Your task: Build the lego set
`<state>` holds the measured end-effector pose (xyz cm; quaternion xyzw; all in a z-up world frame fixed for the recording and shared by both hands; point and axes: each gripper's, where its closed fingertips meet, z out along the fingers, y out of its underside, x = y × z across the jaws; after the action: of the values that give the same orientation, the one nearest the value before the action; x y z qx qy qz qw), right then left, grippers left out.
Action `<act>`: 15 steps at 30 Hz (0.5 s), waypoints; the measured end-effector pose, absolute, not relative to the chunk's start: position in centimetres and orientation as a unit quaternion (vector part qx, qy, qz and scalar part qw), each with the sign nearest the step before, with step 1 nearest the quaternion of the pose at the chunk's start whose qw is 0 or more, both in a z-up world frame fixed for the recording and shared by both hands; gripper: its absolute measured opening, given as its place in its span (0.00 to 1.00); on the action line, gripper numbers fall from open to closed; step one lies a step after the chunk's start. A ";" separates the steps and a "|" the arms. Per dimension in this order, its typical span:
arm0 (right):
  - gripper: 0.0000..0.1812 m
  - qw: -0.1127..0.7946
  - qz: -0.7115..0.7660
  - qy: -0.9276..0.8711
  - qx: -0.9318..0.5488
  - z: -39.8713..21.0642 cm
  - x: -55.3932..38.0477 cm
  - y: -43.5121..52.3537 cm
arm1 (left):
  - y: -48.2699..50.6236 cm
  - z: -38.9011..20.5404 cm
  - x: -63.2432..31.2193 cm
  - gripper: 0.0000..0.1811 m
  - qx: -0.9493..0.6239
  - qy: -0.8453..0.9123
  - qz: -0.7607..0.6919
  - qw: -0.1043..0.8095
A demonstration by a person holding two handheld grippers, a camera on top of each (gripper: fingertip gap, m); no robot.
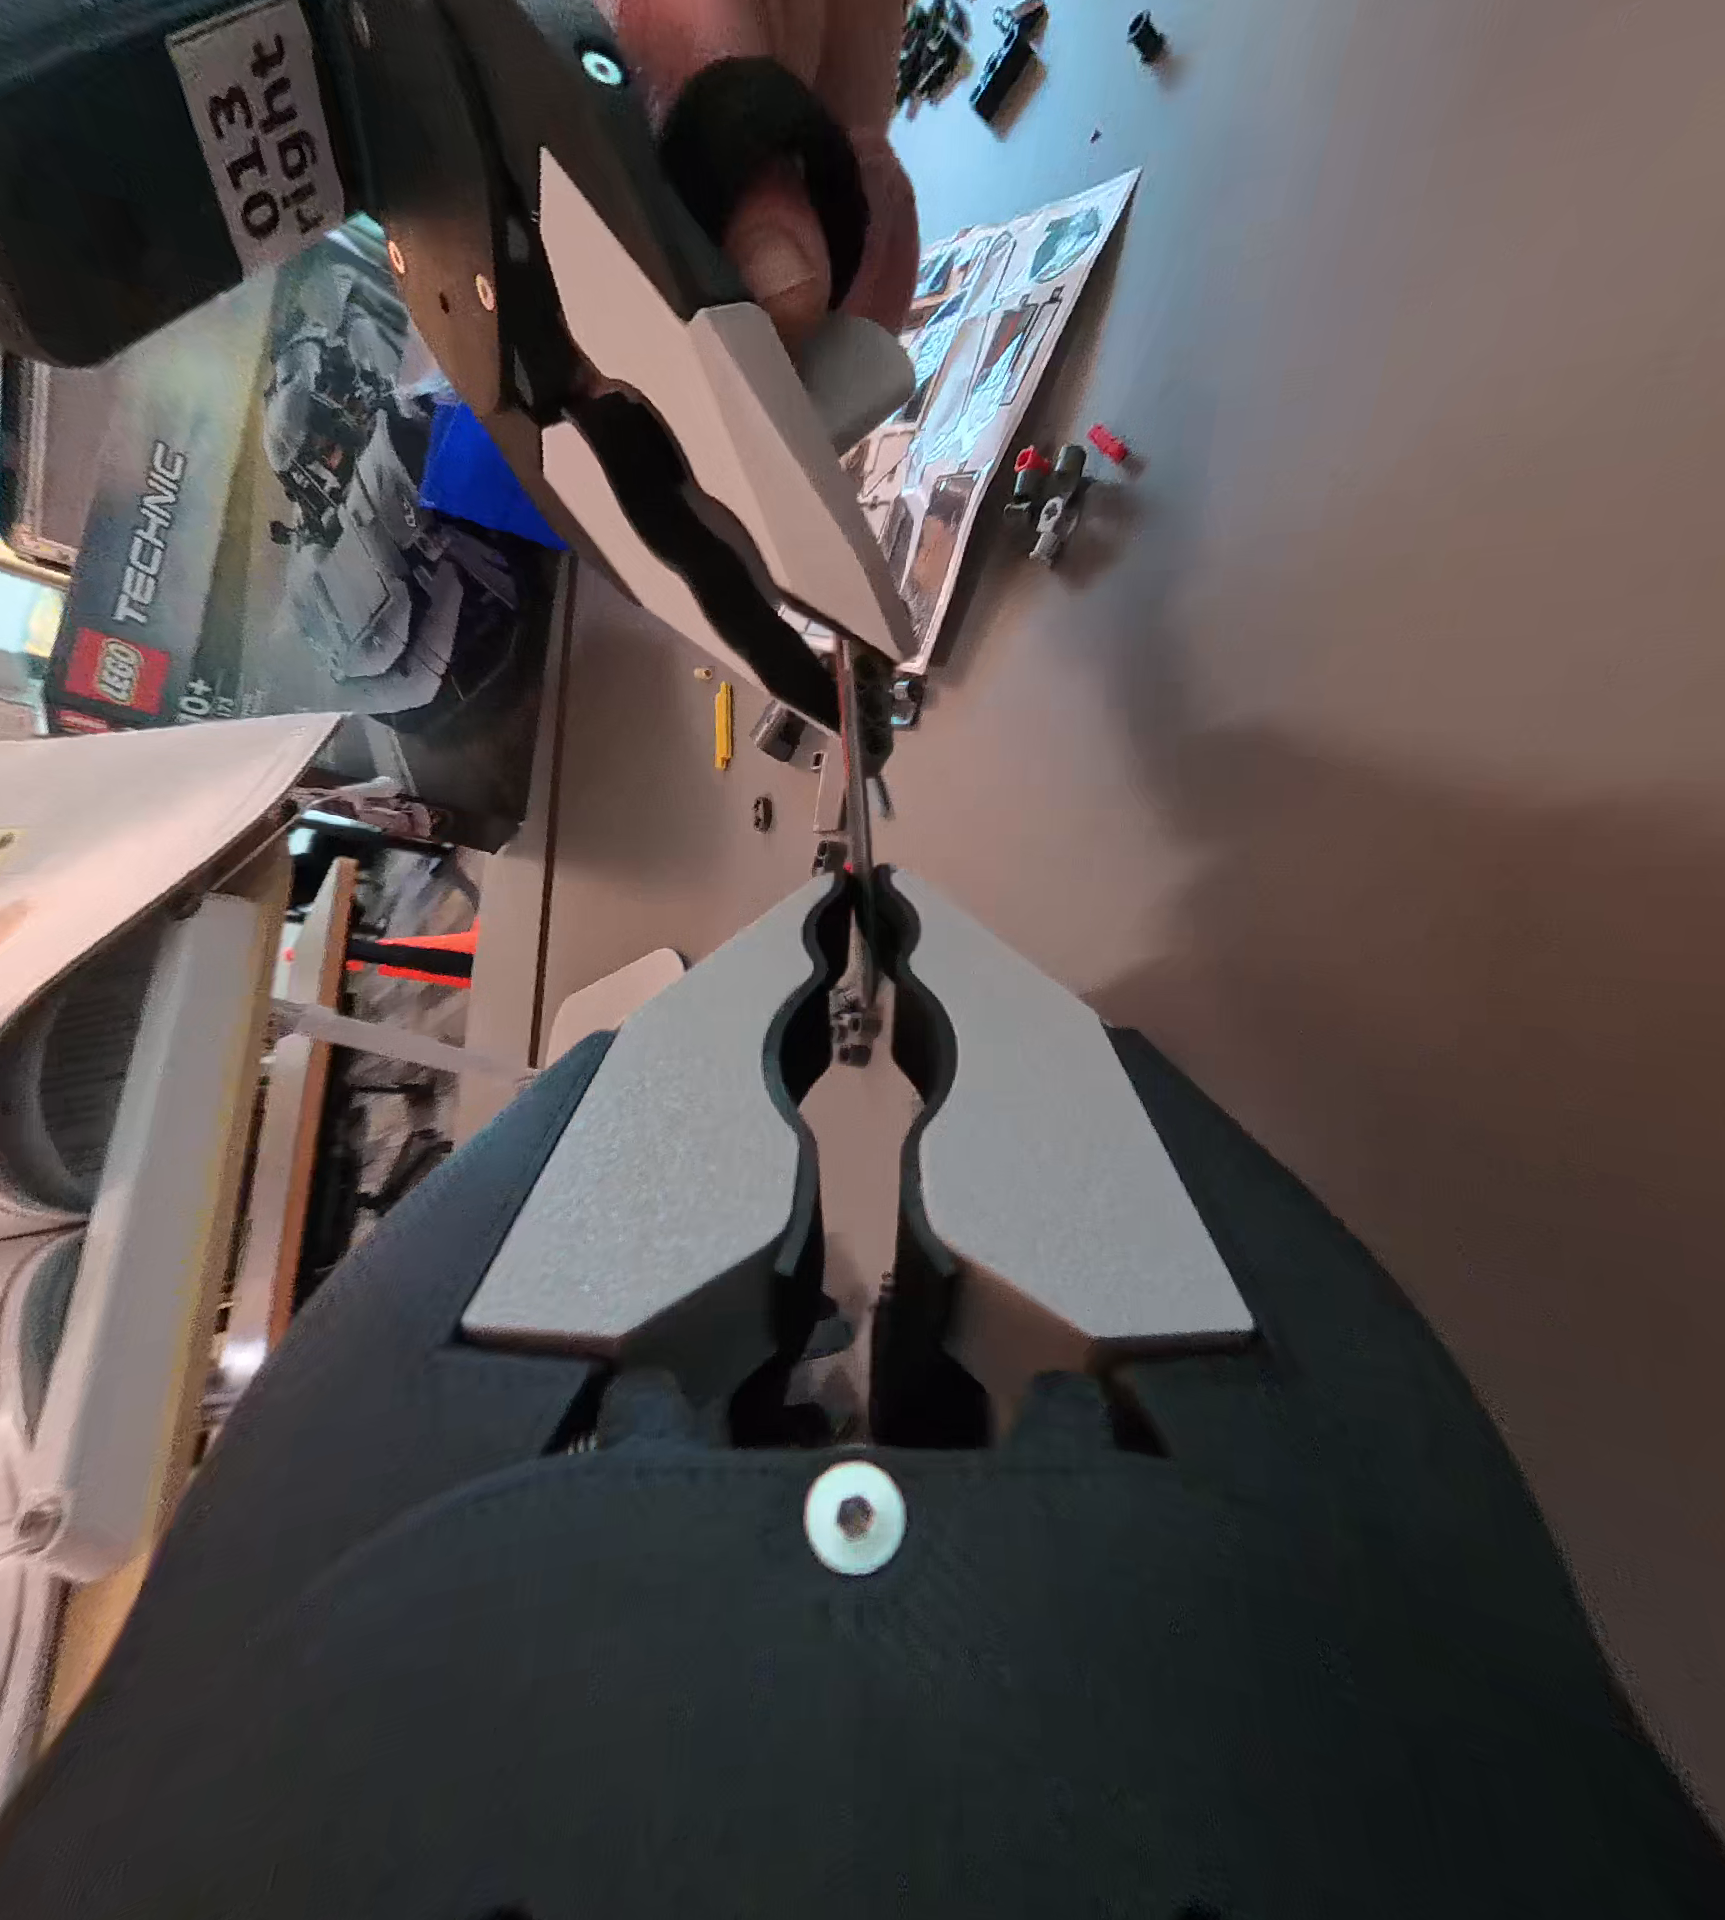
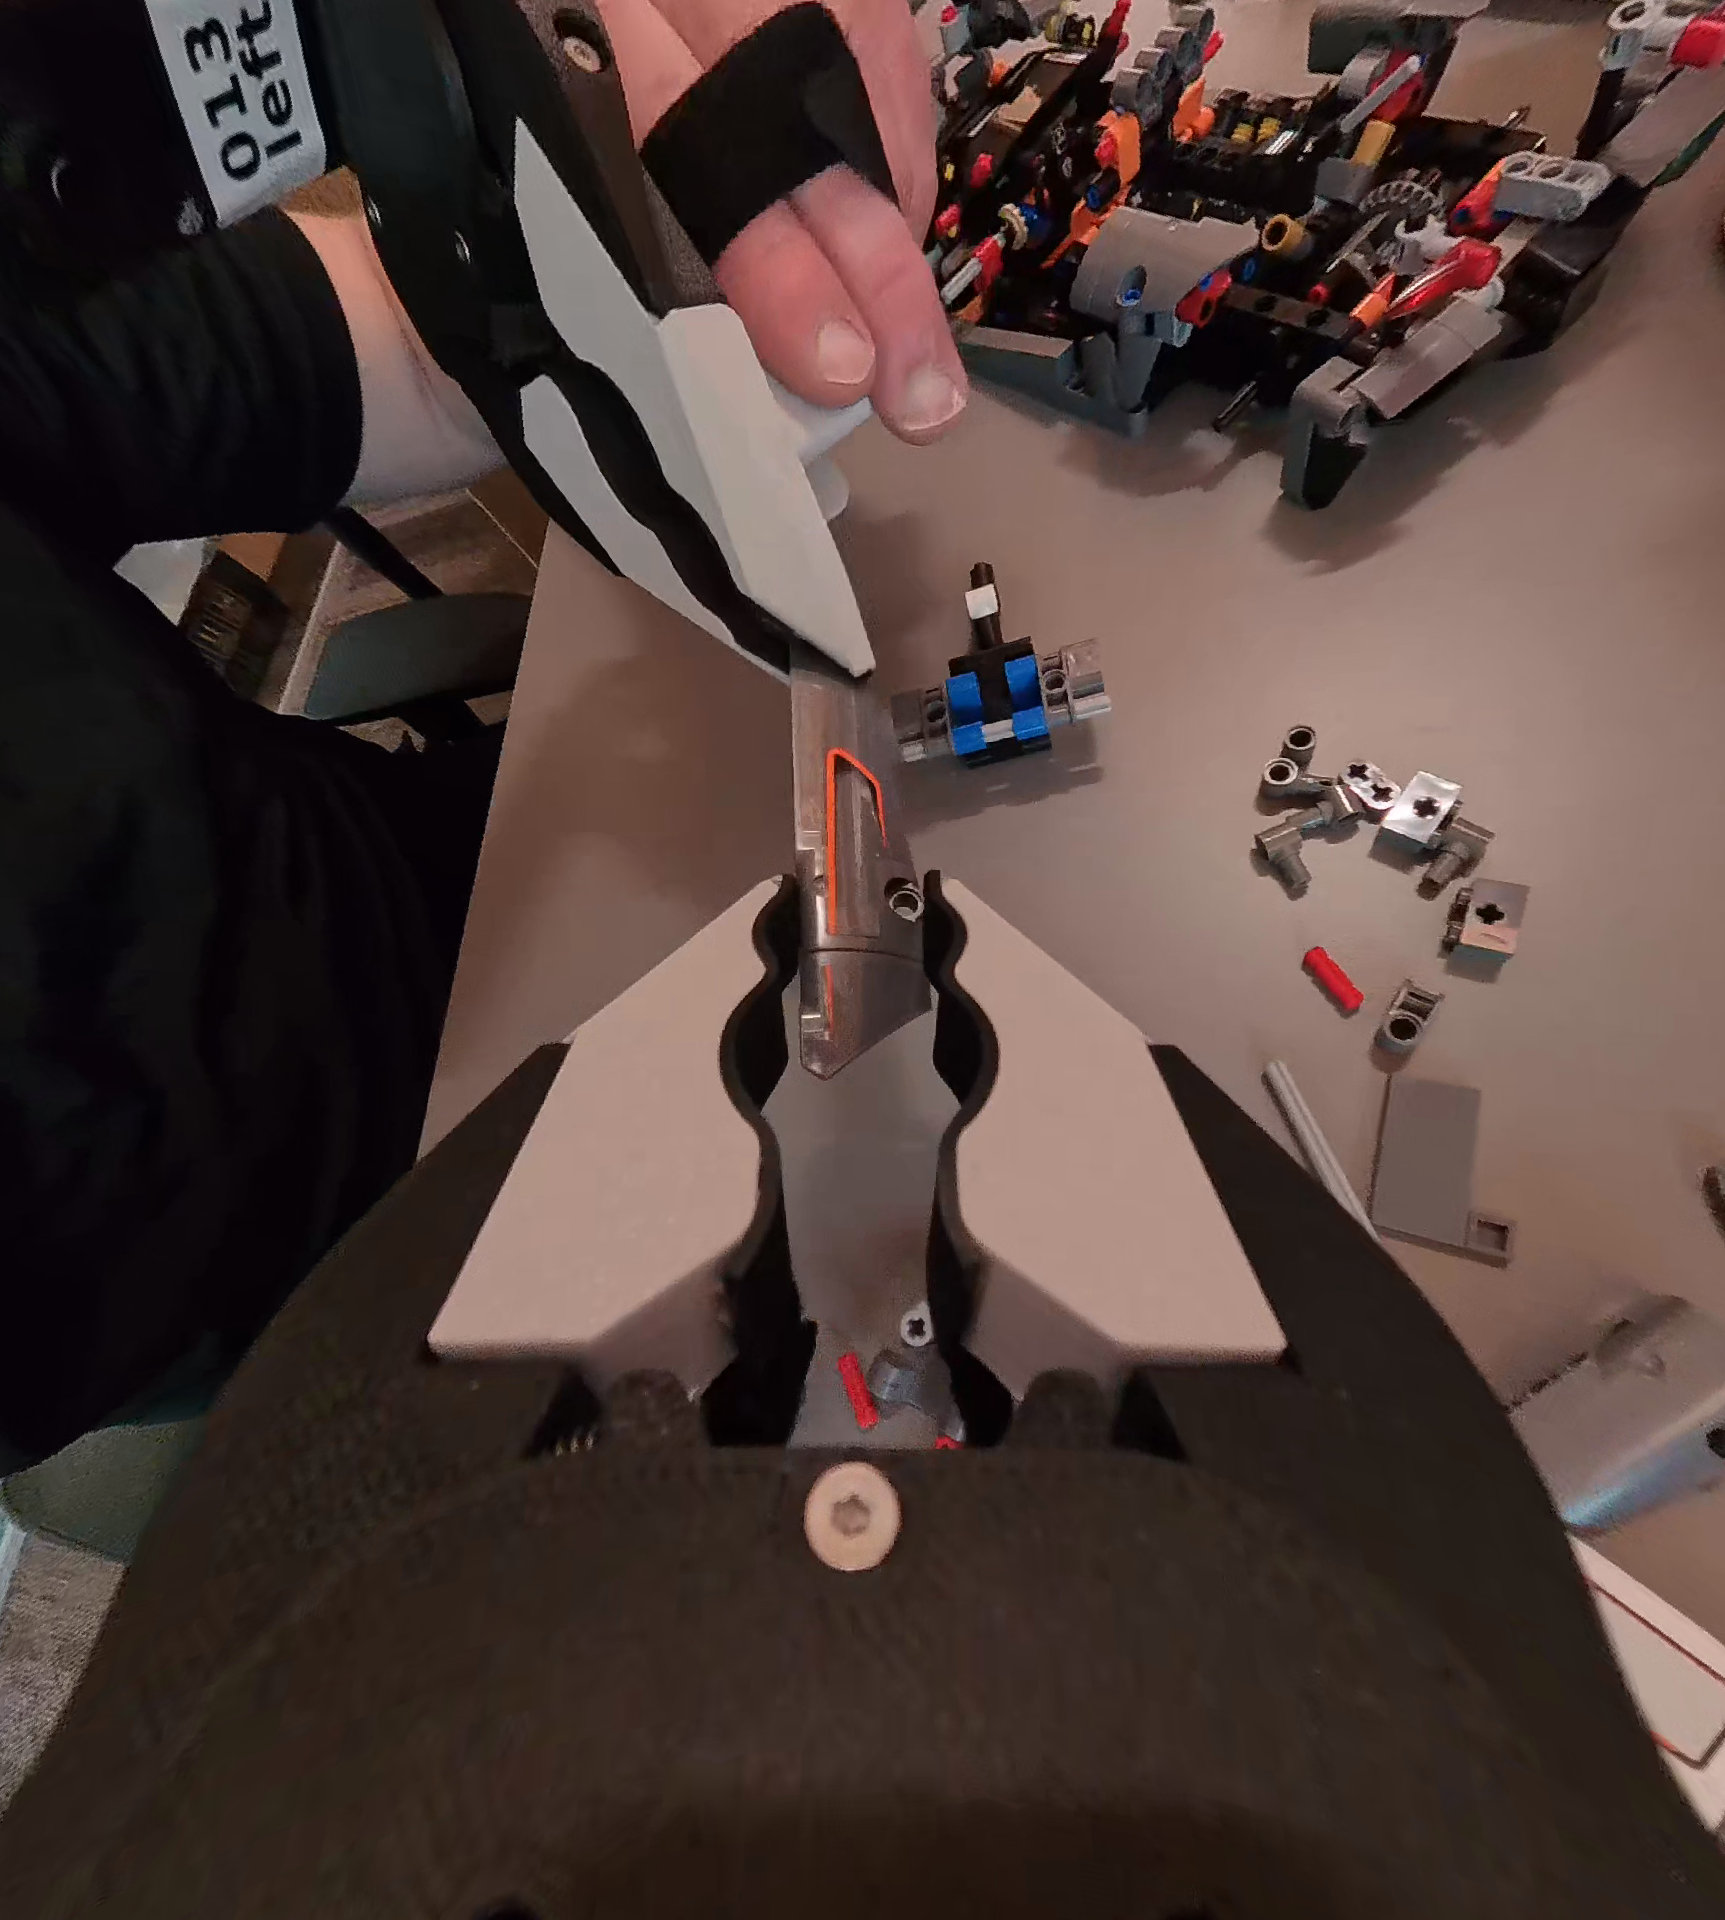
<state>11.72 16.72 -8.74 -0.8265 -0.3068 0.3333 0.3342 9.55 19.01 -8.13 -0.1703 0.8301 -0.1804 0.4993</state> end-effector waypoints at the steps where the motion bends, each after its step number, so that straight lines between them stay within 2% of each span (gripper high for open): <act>1: 0.11 0.332 0.331 -0.308 -0.828 -8.9 11.7 16.7 | 19.1 -7.9 9.7 0.00 -0.169 0.827 -0.175 0.507; 5: 0.12 0.352 0.299 -0.300 -0.835 -8.7 12.2 17.2 | 19.3 -7.8 9.7 0.00 -0.190 0.831 -0.181 0.491; 8: 0.23 0.376 0.216 -0.307 -0.847 -7.8 13.4 17.5 | 19.4 -7.2 9.5 0.00 -0.219 0.834 -0.197 0.467; 12: 0.25 0.408 0.177 -0.323 -0.835 -5.5 13.8 16.3 | 19.2 -7.6 7.0 0.00 -0.213 0.896 -0.172 0.349; 15: 0.22 0.423 0.190 -0.325 -0.824 -4.9 14.3 14.9 | 18.3 -7.6 4.3 0.00 -0.190 0.946 -0.141 0.223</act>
<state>14.32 14.94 -4.87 -0.8240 -0.3252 0.1903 0.4231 4.33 18.35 -7.59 -0.1904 0.9456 -0.1408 0.2231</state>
